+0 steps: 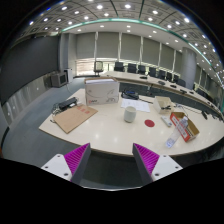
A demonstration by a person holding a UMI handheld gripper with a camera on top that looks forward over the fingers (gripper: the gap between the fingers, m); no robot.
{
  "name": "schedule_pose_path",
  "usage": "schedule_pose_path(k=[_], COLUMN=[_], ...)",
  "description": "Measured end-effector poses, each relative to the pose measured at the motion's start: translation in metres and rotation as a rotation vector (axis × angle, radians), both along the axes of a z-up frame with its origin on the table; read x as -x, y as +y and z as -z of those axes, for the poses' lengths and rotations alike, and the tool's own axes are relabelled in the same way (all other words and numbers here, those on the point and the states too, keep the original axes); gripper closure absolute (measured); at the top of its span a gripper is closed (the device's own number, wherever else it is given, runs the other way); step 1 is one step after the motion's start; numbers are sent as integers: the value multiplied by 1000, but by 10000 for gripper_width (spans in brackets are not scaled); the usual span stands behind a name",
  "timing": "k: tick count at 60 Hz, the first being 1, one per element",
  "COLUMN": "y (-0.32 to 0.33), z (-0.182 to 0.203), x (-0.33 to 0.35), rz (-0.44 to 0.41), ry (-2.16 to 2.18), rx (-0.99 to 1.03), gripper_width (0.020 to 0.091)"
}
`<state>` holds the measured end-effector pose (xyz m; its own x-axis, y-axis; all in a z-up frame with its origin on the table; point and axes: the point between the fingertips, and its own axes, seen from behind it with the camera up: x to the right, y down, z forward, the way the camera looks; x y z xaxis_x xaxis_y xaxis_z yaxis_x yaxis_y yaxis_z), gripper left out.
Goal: Pour water
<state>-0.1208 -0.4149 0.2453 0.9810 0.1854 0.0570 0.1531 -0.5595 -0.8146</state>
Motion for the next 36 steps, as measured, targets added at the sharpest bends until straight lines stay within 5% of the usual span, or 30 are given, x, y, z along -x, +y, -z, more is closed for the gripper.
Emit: schedule_pose_path(k=[36], y=[66], z=[74], x=[-259], rz=[216], ry=[-30], rx=[-76], gripper_width=[242])
